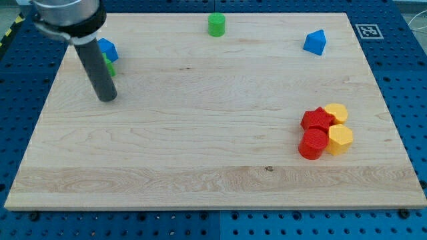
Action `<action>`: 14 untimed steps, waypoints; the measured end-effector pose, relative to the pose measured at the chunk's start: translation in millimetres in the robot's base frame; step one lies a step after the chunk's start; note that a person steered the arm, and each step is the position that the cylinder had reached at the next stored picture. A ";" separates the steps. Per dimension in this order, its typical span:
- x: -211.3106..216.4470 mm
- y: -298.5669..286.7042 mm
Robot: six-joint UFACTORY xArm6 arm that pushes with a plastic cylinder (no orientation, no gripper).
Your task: Point your arm to the top center
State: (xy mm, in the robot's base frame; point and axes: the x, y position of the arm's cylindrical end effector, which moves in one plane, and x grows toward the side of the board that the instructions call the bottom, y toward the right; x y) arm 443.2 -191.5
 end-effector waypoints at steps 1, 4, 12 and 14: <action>28.2 -0.5; 51.6 -10.7; -70.3 80.3; -97.7 80.3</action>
State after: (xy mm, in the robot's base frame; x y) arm 345.5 -111.1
